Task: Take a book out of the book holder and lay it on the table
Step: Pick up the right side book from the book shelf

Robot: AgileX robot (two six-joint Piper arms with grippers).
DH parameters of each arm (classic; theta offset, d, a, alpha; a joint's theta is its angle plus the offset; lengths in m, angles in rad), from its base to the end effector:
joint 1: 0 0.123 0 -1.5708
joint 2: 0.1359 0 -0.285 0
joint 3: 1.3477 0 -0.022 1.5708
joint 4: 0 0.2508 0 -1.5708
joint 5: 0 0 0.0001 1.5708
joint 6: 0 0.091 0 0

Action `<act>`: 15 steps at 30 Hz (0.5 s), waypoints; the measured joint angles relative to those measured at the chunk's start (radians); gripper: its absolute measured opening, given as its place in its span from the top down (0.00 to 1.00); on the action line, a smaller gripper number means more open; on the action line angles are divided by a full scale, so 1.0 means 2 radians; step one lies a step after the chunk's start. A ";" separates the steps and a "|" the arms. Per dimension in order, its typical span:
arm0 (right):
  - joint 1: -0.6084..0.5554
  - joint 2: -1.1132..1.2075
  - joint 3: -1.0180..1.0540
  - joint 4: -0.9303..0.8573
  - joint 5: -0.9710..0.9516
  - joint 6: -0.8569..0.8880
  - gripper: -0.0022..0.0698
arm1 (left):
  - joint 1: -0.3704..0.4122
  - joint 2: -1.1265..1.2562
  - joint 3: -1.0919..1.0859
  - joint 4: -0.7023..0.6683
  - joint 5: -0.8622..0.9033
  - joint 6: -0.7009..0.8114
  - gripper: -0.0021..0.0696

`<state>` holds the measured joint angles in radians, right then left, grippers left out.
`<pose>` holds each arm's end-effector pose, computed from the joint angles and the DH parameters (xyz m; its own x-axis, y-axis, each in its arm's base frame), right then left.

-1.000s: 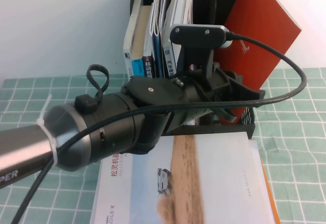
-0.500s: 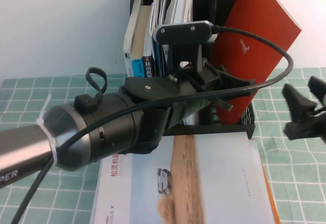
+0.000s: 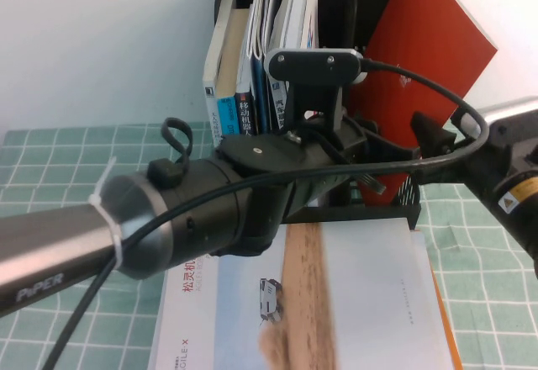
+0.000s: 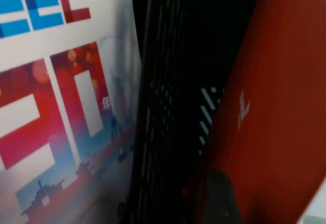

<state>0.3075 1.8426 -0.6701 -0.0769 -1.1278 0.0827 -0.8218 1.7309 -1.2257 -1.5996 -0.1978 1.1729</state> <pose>0.3223 0.1090 0.1767 0.0211 0.0587 -0.9981 -0.3695 0.9280 0.0468 0.2872 -0.2828 0.2772 -0.5019 -0.0569 -0.8631 0.4266 0.8518 -0.3042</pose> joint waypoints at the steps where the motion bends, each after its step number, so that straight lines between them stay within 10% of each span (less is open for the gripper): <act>1: 0.000 0.004 -0.006 -0.001 -0.001 0.001 0.36 | 0.000 0.004 -0.002 -0.001 -0.004 0.000 0.75; 6: 0.000 0.006 -0.029 -0.009 -0.003 0.003 0.48 | 0.000 0.018 -0.011 -0.009 -0.037 -0.002 0.52; 15: 0.003 0.007 -0.034 -0.075 -0.011 0.010 0.93 | 0.000 0.018 -0.013 -0.020 -0.044 -0.013 0.47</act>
<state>0.3135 1.8566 -0.7384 -0.2264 -1.1492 0.1027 -0.8218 1.7666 -1.2509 -1.6394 -0.2862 1.1468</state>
